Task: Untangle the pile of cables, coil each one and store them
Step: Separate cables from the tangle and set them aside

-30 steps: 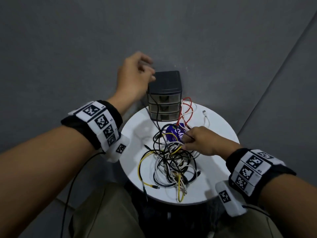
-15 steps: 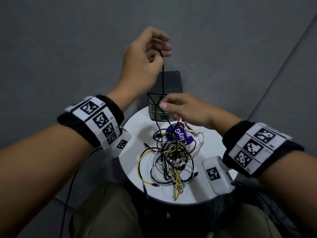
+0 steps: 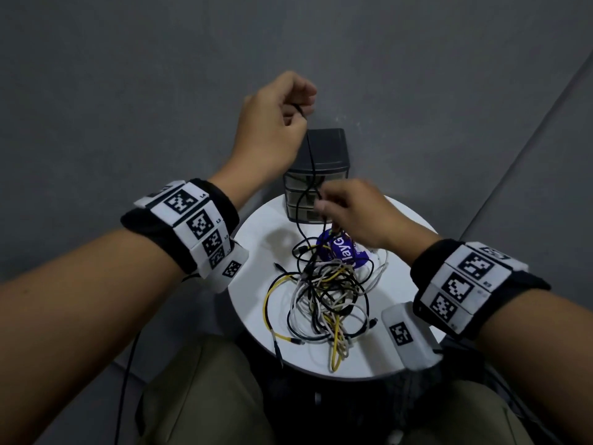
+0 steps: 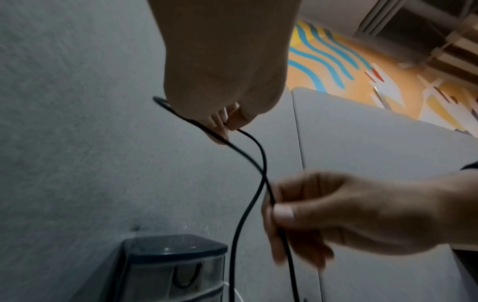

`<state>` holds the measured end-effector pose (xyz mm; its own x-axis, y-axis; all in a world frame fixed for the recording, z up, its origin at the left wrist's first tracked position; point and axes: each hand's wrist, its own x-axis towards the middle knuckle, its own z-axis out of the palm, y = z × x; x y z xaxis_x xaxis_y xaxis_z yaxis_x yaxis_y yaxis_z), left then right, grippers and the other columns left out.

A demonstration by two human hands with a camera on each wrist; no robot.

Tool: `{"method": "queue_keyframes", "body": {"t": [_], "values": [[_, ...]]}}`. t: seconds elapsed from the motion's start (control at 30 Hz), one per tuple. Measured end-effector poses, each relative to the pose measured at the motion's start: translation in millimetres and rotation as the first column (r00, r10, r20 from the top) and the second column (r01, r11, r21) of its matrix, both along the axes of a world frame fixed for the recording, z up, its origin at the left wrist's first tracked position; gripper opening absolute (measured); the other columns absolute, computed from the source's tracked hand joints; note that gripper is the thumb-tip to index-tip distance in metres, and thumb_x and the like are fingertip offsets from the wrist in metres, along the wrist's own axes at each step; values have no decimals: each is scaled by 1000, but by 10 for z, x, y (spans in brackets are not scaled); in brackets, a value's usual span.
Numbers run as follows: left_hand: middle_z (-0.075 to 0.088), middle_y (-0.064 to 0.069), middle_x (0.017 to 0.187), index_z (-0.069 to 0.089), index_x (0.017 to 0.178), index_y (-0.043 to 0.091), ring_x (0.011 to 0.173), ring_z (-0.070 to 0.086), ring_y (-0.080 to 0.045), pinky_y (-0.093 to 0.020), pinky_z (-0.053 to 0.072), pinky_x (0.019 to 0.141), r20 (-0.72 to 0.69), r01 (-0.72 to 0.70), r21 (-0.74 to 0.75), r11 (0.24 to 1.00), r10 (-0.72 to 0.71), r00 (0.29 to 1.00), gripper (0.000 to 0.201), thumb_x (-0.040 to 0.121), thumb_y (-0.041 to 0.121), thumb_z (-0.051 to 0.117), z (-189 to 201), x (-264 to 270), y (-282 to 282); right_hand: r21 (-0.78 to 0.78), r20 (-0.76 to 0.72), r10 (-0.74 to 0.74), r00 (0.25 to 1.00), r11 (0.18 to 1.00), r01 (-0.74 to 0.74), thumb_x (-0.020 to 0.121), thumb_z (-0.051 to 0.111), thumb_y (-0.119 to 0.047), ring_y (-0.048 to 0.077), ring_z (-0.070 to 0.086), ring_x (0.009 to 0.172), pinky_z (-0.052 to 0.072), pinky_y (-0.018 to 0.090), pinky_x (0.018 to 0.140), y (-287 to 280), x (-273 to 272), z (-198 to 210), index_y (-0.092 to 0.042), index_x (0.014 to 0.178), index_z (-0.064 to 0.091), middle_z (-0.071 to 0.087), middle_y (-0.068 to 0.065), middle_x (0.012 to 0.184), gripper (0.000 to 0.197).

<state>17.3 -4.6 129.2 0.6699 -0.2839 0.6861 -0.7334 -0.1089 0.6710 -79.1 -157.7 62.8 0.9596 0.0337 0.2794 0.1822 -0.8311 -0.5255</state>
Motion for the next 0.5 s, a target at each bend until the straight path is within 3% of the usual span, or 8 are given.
{"method": "queue_keyframes", "body": {"t": [0.1,0.17,0.23,0.27,0.33,0.4,0.5], "values": [[73,-4,99,66,99,23,93,72,-17,-42,58,87,-83,-44,126,991,55,995,34,76,7,48,-143,56,-22,96,236,-38,971,995,15,99,58,-24,17,57,66,43,30,61,44,-16,113,-17,87,57,64,0,71,14],[72,-1,100,66,101,24,87,72,-17,-39,60,82,-163,-13,165,986,41,986,26,81,16,52,-224,72,-28,140,354,-80,932,990,32,99,57,-22,15,53,64,39,28,59,33,-31,214,-17,91,60,63,-1,70,11],[72,-2,100,67,104,20,69,74,-20,-30,55,62,-248,54,177,983,-9,969,22,91,32,53,-270,58,-7,174,438,-158,885,981,89,99,56,-24,17,53,64,40,33,60,-25,-25,300,-16,91,62,61,-1,70,14],[73,-4,100,67,105,16,59,72,-21,-26,49,53,-270,81,196,977,-26,963,31,95,40,51,-292,50,18,210,467,-210,859,970,123,99,55,-27,19,56,65,42,35,61,-78,-19,338,-15,90,62,62,0,71,16],[75,-11,95,67,107,8,46,64,-11,-21,41,43,-269,115,245,963,-47,962,44,102,47,48,-321,2,81,298,485,-328,811,933,199,98,54,-30,18,59,67,45,37,63,-239,-2,385,-14,89,62,64,0,72,20],[71,-21,88,68,107,-1,43,53,2,-15,40,42,-272,142,275,951,-65,960,52,104,48,49,-353,-28,138,372,465,-428,775,889,268,96,55,-32,12,57,66,47,36,64,-410,-12,410,-14,89,64,63,-3,71,21],[73,-4,74,76,95,16,51,56,1,-22,45,50,-245,160,447,880,-52,968,58,87,70,57,-404,1,201,397,399,-503,767,849,350,94,58,-34,18,62,68,51,39,66,-597,-32,344,-16,89,68,65,-3,71,22]]}}
